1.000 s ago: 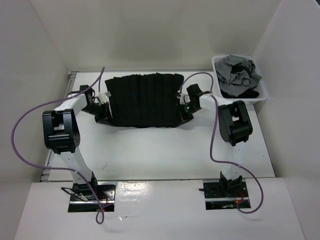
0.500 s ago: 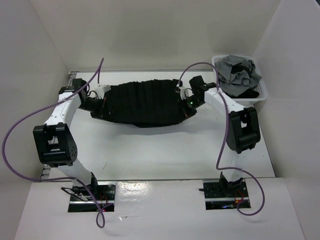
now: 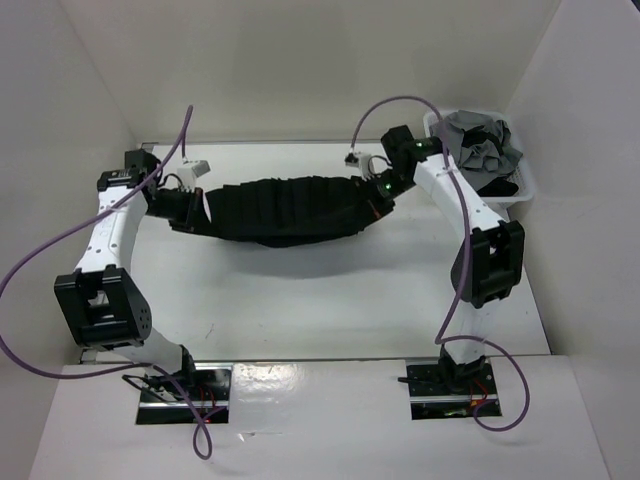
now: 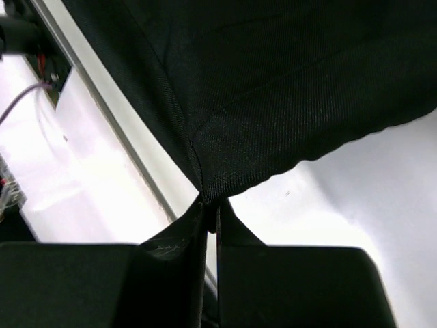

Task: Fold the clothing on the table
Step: Fold the skirt

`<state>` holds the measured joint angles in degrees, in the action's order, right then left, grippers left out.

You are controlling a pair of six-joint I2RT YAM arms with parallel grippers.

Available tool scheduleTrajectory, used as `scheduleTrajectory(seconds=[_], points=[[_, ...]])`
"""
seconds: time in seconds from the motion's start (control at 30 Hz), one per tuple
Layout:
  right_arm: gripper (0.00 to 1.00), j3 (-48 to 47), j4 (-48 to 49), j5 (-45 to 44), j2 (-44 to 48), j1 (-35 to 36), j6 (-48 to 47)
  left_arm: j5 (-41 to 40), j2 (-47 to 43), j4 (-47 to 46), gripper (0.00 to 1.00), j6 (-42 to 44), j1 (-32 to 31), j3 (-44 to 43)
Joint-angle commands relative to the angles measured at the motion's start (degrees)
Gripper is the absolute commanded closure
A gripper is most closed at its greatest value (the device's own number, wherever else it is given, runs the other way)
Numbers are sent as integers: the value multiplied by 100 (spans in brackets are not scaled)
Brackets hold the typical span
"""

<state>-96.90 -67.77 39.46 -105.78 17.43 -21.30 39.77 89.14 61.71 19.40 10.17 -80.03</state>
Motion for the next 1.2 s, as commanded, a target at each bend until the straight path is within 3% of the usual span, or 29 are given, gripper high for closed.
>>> scheduleTrajectory(seconds=[0.0, 0.23, 0.43, 0.63, 0.97, 1.13, 1.17], points=[[100, -1098, -562, -123, -170, -29, -287, 40, -108, -290, 100, 108, 152, -478], [100, -2754, -624, -264, -1285, -29, -155, -13, 217, -853, 100, -340, 152, -681], [100, -3676, -624, -264, -2550, 24, -102, -13, 770, -1767, 100, -981, 204, -733], [100, -5213, -624, -483, -3659, 24, 213, -206, 1411, -2637, 100, -1579, 257, -804], [100, -6279, -308, -1159, -4645, 24, 539, -1145, 2203, -3473, 99, -2317, 371, -1568], [99, -6517, 88, -2090, -4583, -29, 1075, -1147, 2862, -3561, 68, -2502, 371, -2453], [89, -6517, 167, -2414, -4583, -29, 1127, -1147, 2959, -3491, 42, -2563, 371, -2595]])
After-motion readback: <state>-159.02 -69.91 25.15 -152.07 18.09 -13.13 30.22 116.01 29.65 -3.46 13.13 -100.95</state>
